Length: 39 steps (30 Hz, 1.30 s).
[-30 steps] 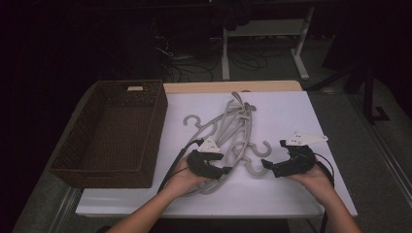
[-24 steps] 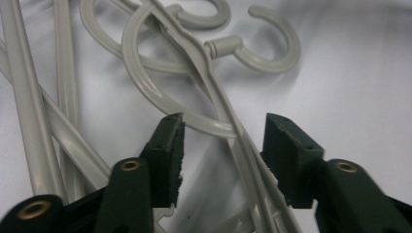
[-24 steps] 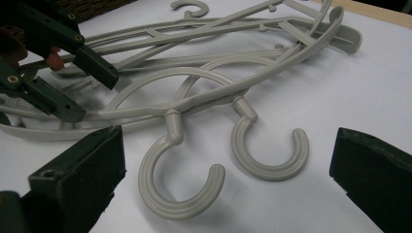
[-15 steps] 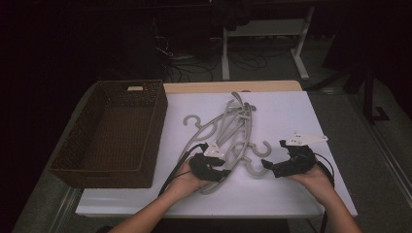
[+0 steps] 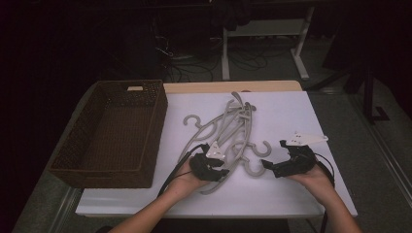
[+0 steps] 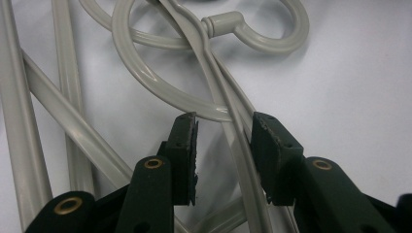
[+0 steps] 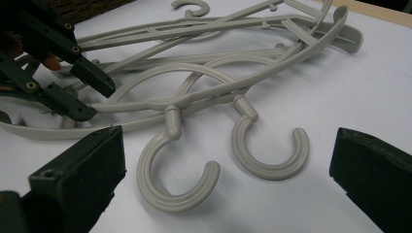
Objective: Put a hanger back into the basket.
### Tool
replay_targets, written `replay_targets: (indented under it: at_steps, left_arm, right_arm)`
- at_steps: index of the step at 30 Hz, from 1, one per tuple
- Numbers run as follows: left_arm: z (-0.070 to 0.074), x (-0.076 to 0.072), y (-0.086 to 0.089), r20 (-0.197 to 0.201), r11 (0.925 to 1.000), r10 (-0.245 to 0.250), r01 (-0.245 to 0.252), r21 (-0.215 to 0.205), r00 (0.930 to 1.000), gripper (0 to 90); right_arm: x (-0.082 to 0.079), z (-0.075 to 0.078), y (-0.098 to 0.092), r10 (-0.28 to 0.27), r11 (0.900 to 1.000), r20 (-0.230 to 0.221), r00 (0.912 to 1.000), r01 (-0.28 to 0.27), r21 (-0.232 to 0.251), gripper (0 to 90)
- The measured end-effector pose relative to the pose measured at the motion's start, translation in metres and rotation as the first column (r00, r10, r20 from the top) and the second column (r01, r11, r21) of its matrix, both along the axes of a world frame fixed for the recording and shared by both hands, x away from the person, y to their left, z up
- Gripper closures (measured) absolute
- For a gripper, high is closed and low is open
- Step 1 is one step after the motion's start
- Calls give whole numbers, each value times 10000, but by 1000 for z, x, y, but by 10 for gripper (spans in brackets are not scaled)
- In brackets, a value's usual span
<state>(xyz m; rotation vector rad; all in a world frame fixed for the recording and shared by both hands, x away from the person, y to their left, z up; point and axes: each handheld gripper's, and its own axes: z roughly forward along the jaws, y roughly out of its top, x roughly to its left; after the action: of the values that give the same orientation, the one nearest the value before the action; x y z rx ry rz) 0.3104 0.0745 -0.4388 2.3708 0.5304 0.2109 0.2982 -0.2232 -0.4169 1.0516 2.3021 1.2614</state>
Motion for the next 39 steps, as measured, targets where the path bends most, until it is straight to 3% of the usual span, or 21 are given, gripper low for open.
replay_targets:
  at_steps: [3, 6, 17, 23, 28, 31, 39]
  left_arm:
    - [0, 0, -1, 41, 9998, 4, -5, 218, 10000, 622]
    - [-3, -1, -4, 75, 9968, -104, 98, 791, 9999, 628]
    - [-4, -3, -9, -66, 9958, -333, 338, 852, 9994, 741]
    - [-1, -2, -7, 16, 9950, -61, 59, 993, 10000, 764]
    - [8, 1, 1, 168, 9974, 95, -107, 713, 9998, 806]
    - [13, -1, 2, 472, 9978, 160, -190, 639, 9988, 818]
    - [27, 3, 13, 555, 9997, 193, -202, 152, 9983, 824]
  right_arm:
    - [0, 0, 0, 0, 10000, -7, 10000, 0, 3, 0]
    - [0, 0, 0, -5, 10000, -12, 10000, 5, 9, 0]
    - [0, 0, -1, -16, 10000, -34, 10000, 16, 33, 0]
    - [0, 0, -1, -12, 10000, -31, 10000, 13, 29, 0]
    - [0, 0, -2, -27, 10000, -8, 10000, 27, 36, 0]
    - [1, 0, -3, -46, 10000, 2, 10000, 46, 45, 0]
    - [0, 1, -7, -141, 9996, 41, 9999, 140, 261, 0]
